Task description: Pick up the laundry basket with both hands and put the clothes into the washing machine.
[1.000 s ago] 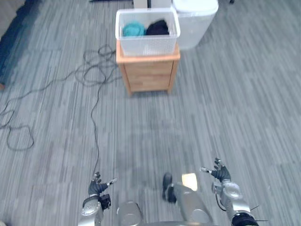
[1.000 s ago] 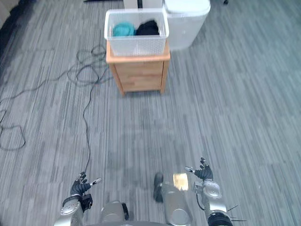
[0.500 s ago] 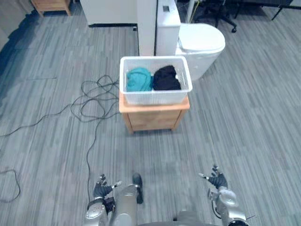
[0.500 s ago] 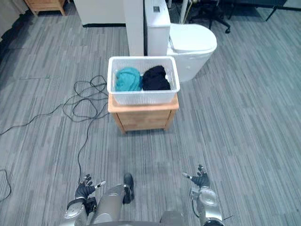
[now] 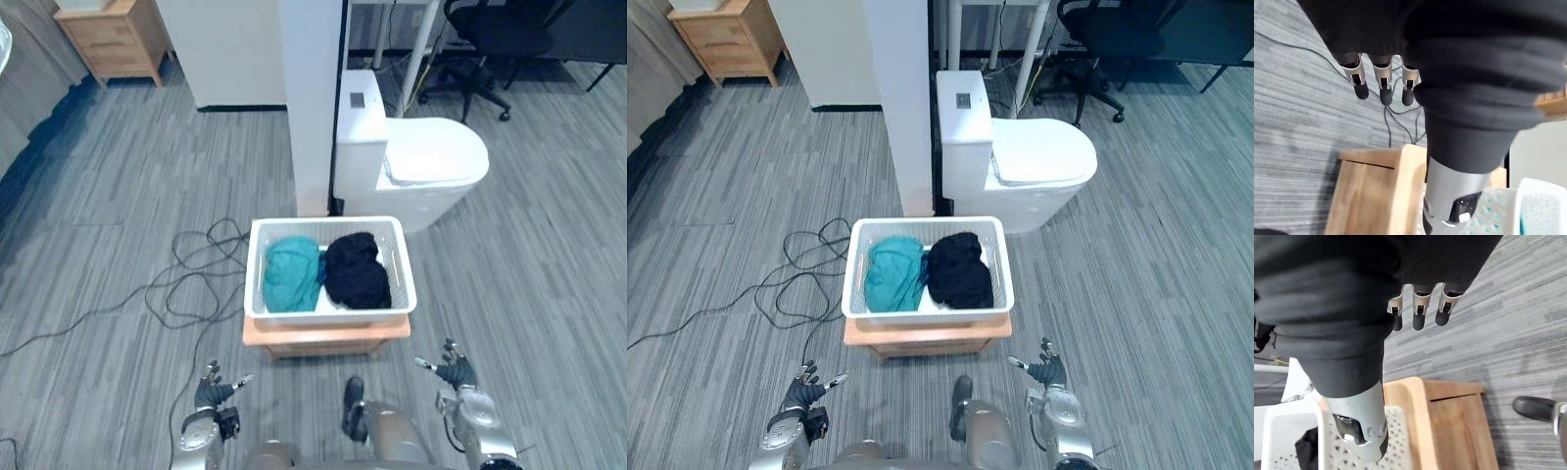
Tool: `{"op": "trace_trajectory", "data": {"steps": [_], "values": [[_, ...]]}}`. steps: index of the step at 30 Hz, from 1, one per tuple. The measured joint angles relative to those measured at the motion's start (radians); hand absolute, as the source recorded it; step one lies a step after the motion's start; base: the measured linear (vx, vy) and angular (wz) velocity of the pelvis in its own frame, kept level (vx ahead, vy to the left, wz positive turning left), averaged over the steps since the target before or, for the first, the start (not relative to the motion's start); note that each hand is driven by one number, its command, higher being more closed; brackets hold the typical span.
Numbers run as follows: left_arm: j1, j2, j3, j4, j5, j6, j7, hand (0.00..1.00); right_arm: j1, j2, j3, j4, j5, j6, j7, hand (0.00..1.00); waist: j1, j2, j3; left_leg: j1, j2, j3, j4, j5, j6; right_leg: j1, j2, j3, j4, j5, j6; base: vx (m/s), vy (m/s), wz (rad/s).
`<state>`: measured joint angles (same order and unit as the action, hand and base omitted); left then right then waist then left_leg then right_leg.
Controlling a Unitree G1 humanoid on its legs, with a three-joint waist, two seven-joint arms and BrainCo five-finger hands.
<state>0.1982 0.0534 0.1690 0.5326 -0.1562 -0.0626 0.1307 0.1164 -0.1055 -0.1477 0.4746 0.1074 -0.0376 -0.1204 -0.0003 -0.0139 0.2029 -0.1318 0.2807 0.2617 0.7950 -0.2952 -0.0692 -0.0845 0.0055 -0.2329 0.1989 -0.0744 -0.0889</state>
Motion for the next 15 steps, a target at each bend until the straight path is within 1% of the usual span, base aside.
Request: {"op": "trace_trajectory", "data": {"steps": [1,2,3,4,5,6,8,11,13,15], "values": [[0.003,-0.001,0.000,-0.021,0.000,0.000,0.000,0.00,-0.002,-0.001,-0.005,-0.025,0.000,-0.002,-0.010,0.00,0.012,0.001,-0.001,-0.019,-0.007,-0.001,-0.076,-0.001,0.003,0.008,0.000,0.018,-0.013,0.002,0.003,0.34,0.005,-0.57],[0.009,-0.002,0.002,-0.046,-0.002,-0.001,0.002,0.00,-0.001,0.000,-0.013,-0.042,0.000,-0.004,-0.012,0.00,0.015,0.005,-0.003,-0.032,-0.022,-0.007,-0.206,0.007,0.003,0.019,0.001,0.029,-0.028,0.003,0.015,0.24,0.076,-0.43],[0.021,-0.005,0.001,-0.068,-0.008,-0.001,0.002,0.00,0.005,0.000,-0.018,-0.058,0.000,-0.002,-0.012,0.00,0.015,0.015,-0.008,-0.027,-0.026,-0.012,-0.317,0.042,-0.004,0.021,0.006,0.031,-0.029,-0.001,0.028,0.23,0.102,-0.27],[0.030,-0.012,0.001,-0.082,-0.010,-0.002,0.002,0.00,0.014,-0.001,-0.025,-0.079,0.000,-0.002,-0.013,0.00,0.013,0.032,-0.015,-0.026,-0.025,-0.014,-0.381,0.103,0.004,0.021,0.016,0.033,-0.029,-0.007,0.041,0.22,0.157,-0.21],[0.034,-0.016,0.003,-0.095,-0.010,-0.001,0.002,0.00,0.024,0.015,-0.041,-0.106,-0.001,0.000,-0.015,0.00,0.015,0.033,-0.019,-0.007,-0.023,-0.013,-0.426,0.105,-0.023,0.025,0.017,0.045,-0.026,-0.018,0.058,0.22,0.164,-0.09],[0.042,-0.015,0.002,-0.110,-0.010,-0.001,0.002,0.00,0.048,0.028,-0.040,-0.144,-0.001,0.001,-0.021,0.00,0.013,0.012,-0.025,0.018,-0.056,-0.006,-0.474,0.113,-0.017,0.027,-0.009,0.045,-0.028,-0.027,0.074,0.22,0.156,-0.02],[0.045,-0.019,-0.001,-0.138,-0.010,-0.001,0.001,0.00,0.068,0.031,-0.040,-0.185,0.000,-0.001,-0.033,0.00,0.014,-0.003,-0.033,0.042,-0.091,0.008,-0.525,0.126,-0.007,0.027,-0.038,0.048,-0.030,-0.035,0.090,0.18,0.118,0.07],[0.027,-0.007,-0.001,-0.161,-0.010,-0.002,0.001,0.00,0.027,0.019,-0.023,-0.183,-0.005,-0.004,-0.031,0.00,0.013,-0.003,-0.035,0.055,-0.128,0.022,-0.588,0.145,0.005,0.024,-0.061,0.059,-0.070,-0.023,0.114,0.14,0.114,-0.04],[0.008,0.004,-0.002,-0.159,-0.007,-0.002,0.002,0.00,-0.015,0.011,0.005,-0.162,-0.022,-0.004,-0.030,0.00,0.013,-0.002,-0.035,0.059,-0.143,0.028,-0.622,0.156,0.007,0.019,-0.063,0.070,-0.092,-0.014,0.123,0.11,0.049,-0.11],[-0.033,0.021,-0.014,-0.122,0.004,-0.001,0.004,0.00,-0.090,0.000,0.032,-0.079,-0.040,-0.001,-0.028,0.00,0.013,0.001,-0.034,0.060,-0.152,0.032,-0.648,0.166,0.008,0.009,-0.063,0.074,-0.103,-0.006,0.128,0.07,0.010,-0.09]]}}
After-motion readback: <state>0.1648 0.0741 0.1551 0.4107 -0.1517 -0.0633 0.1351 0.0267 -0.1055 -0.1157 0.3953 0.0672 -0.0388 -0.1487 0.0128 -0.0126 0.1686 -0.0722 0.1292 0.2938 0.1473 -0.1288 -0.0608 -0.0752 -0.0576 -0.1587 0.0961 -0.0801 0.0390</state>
